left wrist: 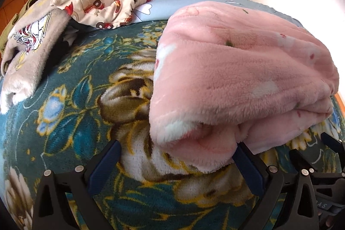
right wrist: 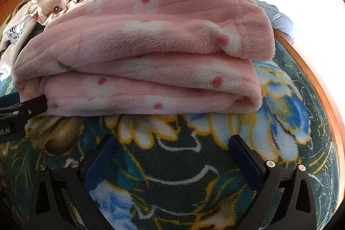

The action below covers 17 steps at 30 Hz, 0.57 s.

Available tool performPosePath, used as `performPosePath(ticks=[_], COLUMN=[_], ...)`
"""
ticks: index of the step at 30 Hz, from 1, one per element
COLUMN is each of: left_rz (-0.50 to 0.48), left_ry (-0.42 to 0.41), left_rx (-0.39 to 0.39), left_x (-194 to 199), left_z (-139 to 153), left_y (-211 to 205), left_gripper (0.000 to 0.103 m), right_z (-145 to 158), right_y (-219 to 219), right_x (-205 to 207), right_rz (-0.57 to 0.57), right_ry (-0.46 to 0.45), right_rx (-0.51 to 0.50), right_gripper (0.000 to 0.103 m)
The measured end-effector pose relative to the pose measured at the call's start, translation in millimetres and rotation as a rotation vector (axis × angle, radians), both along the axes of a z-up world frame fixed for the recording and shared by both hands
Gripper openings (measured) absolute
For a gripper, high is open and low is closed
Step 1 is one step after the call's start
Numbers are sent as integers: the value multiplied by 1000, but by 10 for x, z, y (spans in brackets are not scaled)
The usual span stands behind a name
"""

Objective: Fold clothes

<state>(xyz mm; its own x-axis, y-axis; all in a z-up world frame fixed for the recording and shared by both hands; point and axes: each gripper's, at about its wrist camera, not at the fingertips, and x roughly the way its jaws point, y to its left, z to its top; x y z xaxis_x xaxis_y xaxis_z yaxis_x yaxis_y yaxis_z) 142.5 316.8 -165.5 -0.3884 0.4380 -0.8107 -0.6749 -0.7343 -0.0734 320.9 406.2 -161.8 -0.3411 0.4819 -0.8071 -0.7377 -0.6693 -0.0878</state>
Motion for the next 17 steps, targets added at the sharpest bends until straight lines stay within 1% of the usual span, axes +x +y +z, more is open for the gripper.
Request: performPosePath(ticks=[12,15,17], left_rz=[4,2,-3], left_ry=[16,15,14], left_rx=[13,12,11], left_x=[30,33,33], left_z=[-8,-6,-7], left_y=[6,5,3], left_gripper=[103,103,103], right_z=[22,-40,-38], right_y=[-94,73,7], right_x=[-89,28,52], right_rz=[-3,-5,-6], right_ry=[-6,-5,-6], right_rx=[9,9,10], right_gripper=[103,103,103])
